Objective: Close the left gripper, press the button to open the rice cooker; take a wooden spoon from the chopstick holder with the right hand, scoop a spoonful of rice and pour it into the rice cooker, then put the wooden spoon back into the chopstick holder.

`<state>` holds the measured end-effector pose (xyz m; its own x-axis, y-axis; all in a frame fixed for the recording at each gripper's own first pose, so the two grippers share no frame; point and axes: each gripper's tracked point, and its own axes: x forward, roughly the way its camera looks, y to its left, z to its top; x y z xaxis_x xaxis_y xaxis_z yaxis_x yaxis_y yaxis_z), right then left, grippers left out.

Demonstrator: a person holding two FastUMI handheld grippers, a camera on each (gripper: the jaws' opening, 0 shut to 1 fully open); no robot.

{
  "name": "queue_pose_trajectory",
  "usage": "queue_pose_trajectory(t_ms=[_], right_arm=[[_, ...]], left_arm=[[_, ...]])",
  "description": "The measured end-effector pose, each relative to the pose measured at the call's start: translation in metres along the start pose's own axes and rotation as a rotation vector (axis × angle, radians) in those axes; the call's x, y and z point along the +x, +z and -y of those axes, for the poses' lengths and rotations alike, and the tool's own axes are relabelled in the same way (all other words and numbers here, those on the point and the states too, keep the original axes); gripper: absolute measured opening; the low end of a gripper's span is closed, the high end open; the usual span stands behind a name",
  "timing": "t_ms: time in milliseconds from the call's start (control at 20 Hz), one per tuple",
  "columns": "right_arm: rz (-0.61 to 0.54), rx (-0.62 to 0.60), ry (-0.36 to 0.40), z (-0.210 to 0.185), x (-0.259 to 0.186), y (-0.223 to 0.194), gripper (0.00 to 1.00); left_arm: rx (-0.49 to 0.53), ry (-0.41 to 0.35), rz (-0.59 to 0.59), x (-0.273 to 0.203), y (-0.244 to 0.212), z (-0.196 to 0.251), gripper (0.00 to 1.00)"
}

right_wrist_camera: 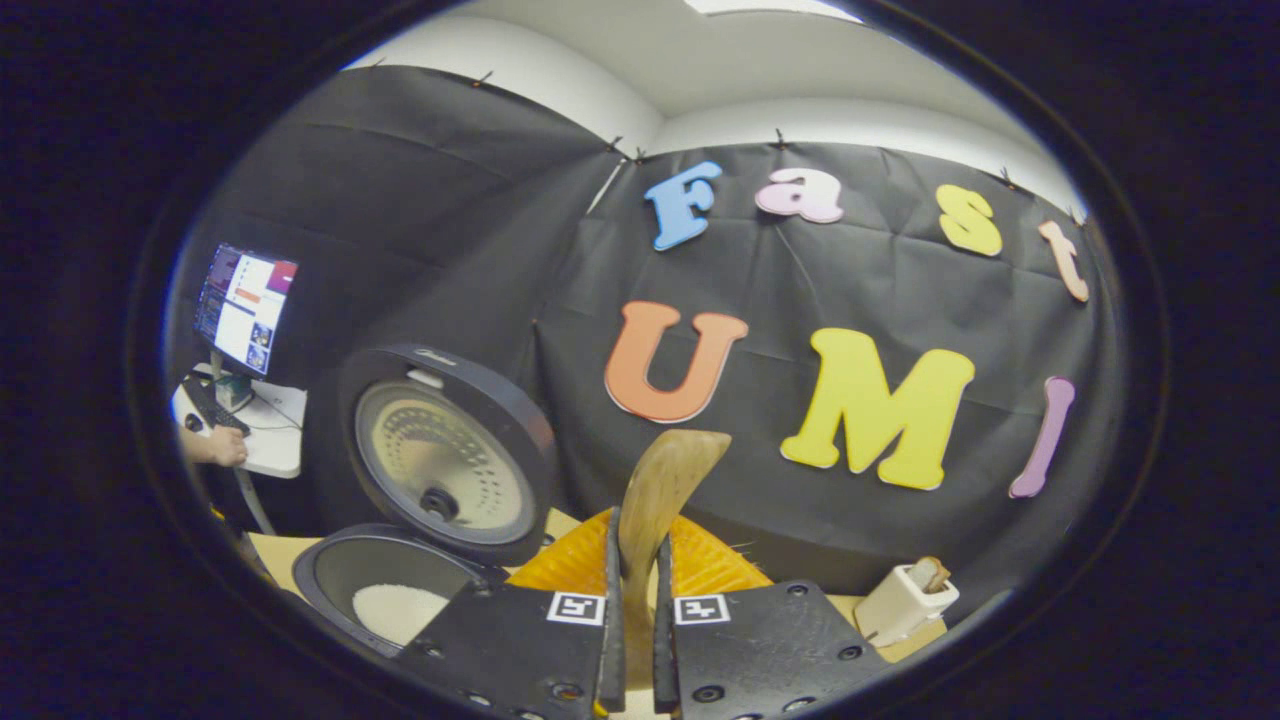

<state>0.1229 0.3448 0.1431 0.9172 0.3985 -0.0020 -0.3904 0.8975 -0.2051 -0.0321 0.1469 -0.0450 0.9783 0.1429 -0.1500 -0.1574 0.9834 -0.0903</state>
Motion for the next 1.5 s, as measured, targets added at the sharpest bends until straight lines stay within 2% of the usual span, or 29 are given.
queue_pose_trajectory(t_ms=[500, 750, 1000, 1350, 1450, 1500], right_arm=[[-0.089, 0.099, -0.227, 0.174, -0.032, -0.062, 0.11], [-0.116, 0.195, -0.316, 0.240, -0.044, -0.099, 0.11], [-0.187, 0.267, -0.389, 0.281, -0.047, -0.154, 0.11], [-0.256, 0.340, -0.395, 0.289, -0.049, -0.209, 0.12], [-0.257, 0.364, -0.388, 0.292, -0.049, -0.212, 0.17], [-0.266, 0.376, -0.383, 0.292, -0.050, -0.216, 0.23]], left_arm=[[0.039, -0.038, 0.018, 0.000, 0.005, 0.028, 0.95], [-0.007, -0.041, 0.048, -0.003, 0.015, 0.035, 0.95], [-0.021, -0.079, 0.058, -0.008, 0.020, 0.048, 0.95], [0.023, -0.114, 0.065, -0.012, 0.021, 0.073, 0.95], [0.034, -0.128, 0.074, -0.015, 0.023, 0.081, 0.95], [0.038, -0.136, 0.075, -0.015, 0.023, 0.085, 0.95]])
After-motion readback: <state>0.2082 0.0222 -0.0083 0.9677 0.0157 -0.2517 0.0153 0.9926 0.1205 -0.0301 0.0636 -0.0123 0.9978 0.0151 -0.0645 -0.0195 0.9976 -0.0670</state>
